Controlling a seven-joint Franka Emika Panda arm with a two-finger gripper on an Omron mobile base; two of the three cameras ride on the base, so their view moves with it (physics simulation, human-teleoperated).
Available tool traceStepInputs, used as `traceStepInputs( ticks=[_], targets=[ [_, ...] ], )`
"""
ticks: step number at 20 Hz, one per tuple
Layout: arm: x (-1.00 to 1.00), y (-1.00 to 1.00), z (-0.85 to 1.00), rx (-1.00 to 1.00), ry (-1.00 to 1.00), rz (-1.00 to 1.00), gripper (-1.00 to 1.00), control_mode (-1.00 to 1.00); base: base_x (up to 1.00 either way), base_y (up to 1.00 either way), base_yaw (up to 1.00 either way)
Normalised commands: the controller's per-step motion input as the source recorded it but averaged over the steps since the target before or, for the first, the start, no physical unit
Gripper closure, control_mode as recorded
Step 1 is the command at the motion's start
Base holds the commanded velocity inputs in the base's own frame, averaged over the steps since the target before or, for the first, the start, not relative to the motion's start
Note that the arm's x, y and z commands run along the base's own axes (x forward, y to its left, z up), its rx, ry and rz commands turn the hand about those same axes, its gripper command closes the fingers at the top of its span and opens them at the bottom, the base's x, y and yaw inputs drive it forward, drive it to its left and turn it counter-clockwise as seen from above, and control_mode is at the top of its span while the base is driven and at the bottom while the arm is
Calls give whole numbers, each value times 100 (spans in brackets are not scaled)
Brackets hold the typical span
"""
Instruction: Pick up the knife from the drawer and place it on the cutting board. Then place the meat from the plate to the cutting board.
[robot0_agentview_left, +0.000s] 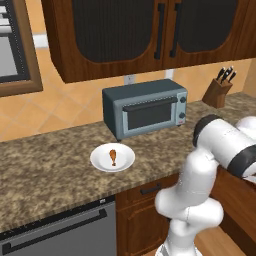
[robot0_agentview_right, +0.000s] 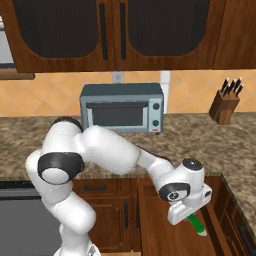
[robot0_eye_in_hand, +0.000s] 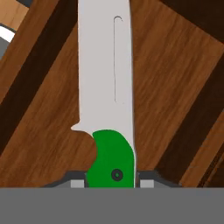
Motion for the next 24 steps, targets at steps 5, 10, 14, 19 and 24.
traceStepInputs(
  ticks=[5, 10, 14, 19, 24],
  targets=[
    [-10, 24, 100, -6, -1, 0, 100, -100, 0, 0, 0],
    [1, 56, 80, -2, -9, 0, 100, -100, 0, 0, 0],
    [19, 93, 59, 0, -13, 0, 100, -100, 0, 0, 0],
    [3, 66, 60, 0, -13, 4, 100, -100, 0, 0, 0],
    [24, 62, 29, 0, -9, 9, 100, -100, 0, 0, 0]
  ],
)
